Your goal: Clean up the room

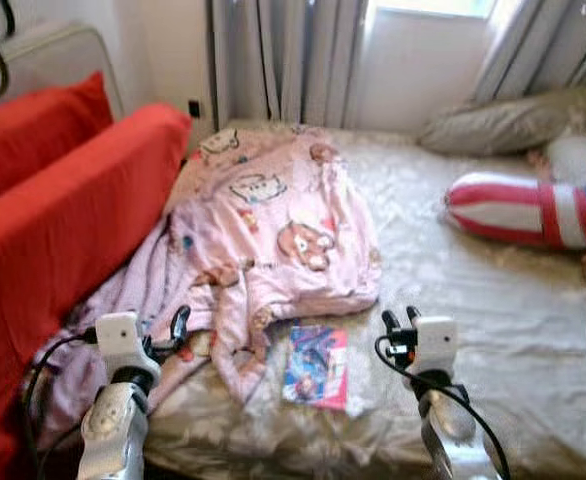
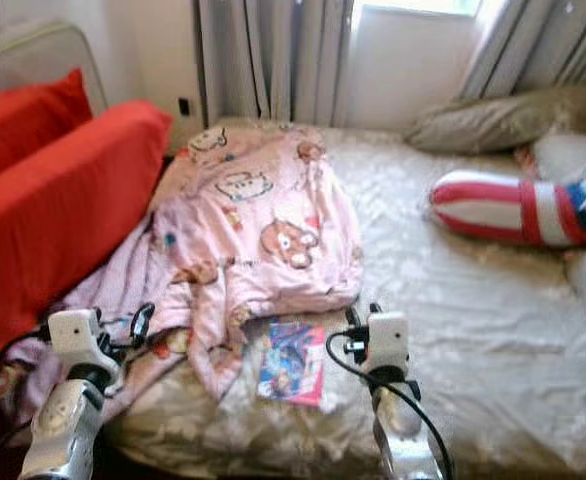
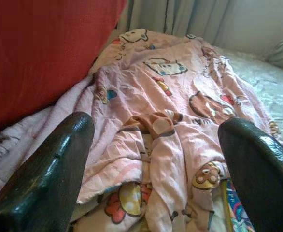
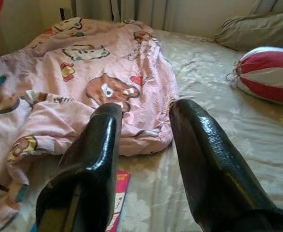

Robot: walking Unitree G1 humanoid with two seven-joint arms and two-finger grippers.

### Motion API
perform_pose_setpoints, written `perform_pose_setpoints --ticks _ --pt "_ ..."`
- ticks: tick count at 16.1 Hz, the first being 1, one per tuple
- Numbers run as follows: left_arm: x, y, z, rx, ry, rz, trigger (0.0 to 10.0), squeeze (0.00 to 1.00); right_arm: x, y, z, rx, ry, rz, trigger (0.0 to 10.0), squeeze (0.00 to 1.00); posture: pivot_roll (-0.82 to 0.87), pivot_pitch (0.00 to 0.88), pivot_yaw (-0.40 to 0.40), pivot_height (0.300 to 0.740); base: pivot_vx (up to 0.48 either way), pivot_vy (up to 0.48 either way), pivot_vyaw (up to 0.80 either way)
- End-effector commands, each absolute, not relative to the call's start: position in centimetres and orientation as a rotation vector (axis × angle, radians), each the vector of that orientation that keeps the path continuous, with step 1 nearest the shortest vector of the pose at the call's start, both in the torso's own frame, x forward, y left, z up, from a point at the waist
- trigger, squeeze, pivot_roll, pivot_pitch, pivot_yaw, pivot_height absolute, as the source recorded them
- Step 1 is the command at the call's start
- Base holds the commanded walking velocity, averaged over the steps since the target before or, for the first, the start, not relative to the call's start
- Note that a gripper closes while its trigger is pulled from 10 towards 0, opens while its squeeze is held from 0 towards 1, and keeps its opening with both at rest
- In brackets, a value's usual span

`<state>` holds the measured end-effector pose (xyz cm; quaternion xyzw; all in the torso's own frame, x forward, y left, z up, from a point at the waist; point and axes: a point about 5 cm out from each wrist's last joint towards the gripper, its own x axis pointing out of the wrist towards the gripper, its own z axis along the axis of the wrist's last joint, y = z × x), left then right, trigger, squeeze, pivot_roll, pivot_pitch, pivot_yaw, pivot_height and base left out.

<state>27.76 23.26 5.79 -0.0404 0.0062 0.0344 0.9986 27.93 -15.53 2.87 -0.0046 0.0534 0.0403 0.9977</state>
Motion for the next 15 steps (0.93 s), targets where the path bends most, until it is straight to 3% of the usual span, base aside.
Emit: perform_pose_setpoints --ticks 1,5,15 --pt "27.8 23.6 6.1 -0.078 0.004 0.079 10.0 0.0 28.2 -15.4 3.3 -0.029 0.09 0.099 10.0 0.0 0.02 0.0 -0.047 0.74 0.0 0.0 0.0" --pt "27.9 23.5 6.4 -0.084 -0.007 0.077 10.0 0.0 28.4 -14.6 3.7 -0.059 0.076 0.175 10.0 0.0 0.01 0.0 -0.047 0.74 0.0 0.0 0.0" --pt "28.0 22.8 7.7 -0.031 -0.049 0.027 10.0 0.0 28.8 -14.1 4.6 -0.004 0.058 0.151 10.0 0.0 0.02 0.0 -0.036 0.73 0.0 0.0 0.0"
